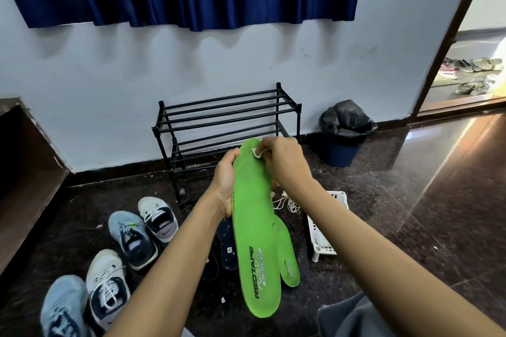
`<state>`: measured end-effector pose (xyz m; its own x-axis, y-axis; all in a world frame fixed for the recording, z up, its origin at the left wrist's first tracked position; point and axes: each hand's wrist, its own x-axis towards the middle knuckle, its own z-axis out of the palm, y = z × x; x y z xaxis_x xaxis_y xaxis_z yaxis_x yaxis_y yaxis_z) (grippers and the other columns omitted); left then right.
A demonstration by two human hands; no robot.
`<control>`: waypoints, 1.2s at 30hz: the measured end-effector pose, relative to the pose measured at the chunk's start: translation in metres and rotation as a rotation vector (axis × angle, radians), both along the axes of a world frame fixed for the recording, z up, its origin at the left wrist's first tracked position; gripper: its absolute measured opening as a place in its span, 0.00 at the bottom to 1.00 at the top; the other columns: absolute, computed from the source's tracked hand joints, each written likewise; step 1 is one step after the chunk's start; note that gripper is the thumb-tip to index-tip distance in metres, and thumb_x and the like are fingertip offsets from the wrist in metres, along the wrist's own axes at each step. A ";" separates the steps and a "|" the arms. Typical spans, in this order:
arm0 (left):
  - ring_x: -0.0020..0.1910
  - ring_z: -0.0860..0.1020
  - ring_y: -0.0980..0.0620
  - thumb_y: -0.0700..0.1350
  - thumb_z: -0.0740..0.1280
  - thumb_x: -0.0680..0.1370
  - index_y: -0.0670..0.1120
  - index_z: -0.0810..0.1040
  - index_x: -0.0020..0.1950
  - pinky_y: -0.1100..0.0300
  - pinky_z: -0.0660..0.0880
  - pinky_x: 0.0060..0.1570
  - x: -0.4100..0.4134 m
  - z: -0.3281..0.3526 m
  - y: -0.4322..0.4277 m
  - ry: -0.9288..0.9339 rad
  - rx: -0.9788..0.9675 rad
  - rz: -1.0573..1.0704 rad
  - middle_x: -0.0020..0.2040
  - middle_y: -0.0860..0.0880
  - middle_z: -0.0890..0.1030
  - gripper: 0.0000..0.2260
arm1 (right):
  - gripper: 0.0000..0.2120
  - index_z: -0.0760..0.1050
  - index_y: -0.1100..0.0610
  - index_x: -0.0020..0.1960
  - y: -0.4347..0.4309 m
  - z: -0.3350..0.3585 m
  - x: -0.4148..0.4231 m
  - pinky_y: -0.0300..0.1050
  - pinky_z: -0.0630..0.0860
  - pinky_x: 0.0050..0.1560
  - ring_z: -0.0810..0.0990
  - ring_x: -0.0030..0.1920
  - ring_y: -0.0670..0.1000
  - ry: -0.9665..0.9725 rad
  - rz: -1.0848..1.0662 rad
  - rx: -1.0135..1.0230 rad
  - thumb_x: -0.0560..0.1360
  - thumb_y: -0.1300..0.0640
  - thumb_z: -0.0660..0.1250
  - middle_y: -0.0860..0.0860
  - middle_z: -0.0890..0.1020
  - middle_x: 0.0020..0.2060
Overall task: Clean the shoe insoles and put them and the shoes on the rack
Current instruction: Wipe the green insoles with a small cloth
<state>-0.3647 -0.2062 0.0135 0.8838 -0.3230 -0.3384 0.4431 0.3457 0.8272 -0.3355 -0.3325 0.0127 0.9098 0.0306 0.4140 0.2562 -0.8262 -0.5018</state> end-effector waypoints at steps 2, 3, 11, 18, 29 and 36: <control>0.34 0.80 0.40 0.57 0.51 0.81 0.39 0.80 0.52 0.50 0.79 0.35 0.009 -0.002 0.001 0.015 -0.004 -0.019 0.41 0.37 0.81 0.26 | 0.09 0.82 0.52 0.41 -0.003 0.001 0.013 0.50 0.76 0.45 0.80 0.43 0.59 -0.032 0.012 0.051 0.71 0.65 0.66 0.55 0.84 0.39; 0.34 0.80 0.39 0.57 0.51 0.81 0.39 0.79 0.53 0.51 0.79 0.35 0.014 -0.003 0.003 0.020 -0.005 -0.022 0.42 0.36 0.81 0.26 | 0.10 0.82 0.53 0.40 -0.002 -0.001 0.019 0.50 0.76 0.46 0.80 0.44 0.59 -0.032 0.022 0.071 0.71 0.65 0.66 0.55 0.84 0.38; 0.39 0.82 0.36 0.59 0.48 0.81 0.39 0.78 0.59 0.46 0.80 0.37 0.055 -0.033 0.018 0.054 -0.004 -0.100 0.51 0.37 0.82 0.30 | 0.11 0.83 0.56 0.42 -0.004 -0.010 0.065 0.46 0.75 0.43 0.80 0.40 0.57 -0.117 0.016 0.128 0.71 0.67 0.63 0.54 0.84 0.37; 0.54 0.79 0.30 0.60 0.50 0.80 0.38 0.77 0.63 0.37 0.73 0.57 0.087 -0.081 0.036 0.030 -0.084 0.089 0.61 0.36 0.80 0.30 | 0.06 0.82 0.60 0.44 -0.041 -0.045 0.086 0.41 0.74 0.34 0.76 0.30 0.49 0.181 0.002 0.896 0.68 0.63 0.71 0.55 0.82 0.31; 0.60 0.75 0.29 0.59 0.53 0.78 0.36 0.76 0.64 0.35 0.66 0.67 0.126 -0.177 0.031 0.179 -0.264 0.237 0.56 0.34 0.80 0.30 | 0.10 0.80 0.58 0.48 -0.049 -0.162 0.062 0.56 0.76 0.56 0.79 0.47 0.54 1.244 0.296 1.038 0.67 0.64 0.71 0.55 0.82 0.44; 0.54 0.78 0.33 0.61 0.53 0.79 0.38 0.80 0.58 0.39 0.69 0.64 0.135 -0.235 0.022 0.295 -0.171 0.291 0.54 0.33 0.81 0.30 | 0.06 0.78 0.63 0.47 -0.032 -0.229 0.045 0.44 0.80 0.41 0.81 0.38 0.50 1.229 0.164 1.060 0.72 0.70 0.66 0.55 0.82 0.38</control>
<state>-0.2295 -0.1839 -0.2213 0.8201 -0.1481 -0.5527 0.5150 0.6120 0.6003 -0.2907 -0.3641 -0.2162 0.7055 0.3447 -0.6193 -0.6586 -0.0037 -0.7525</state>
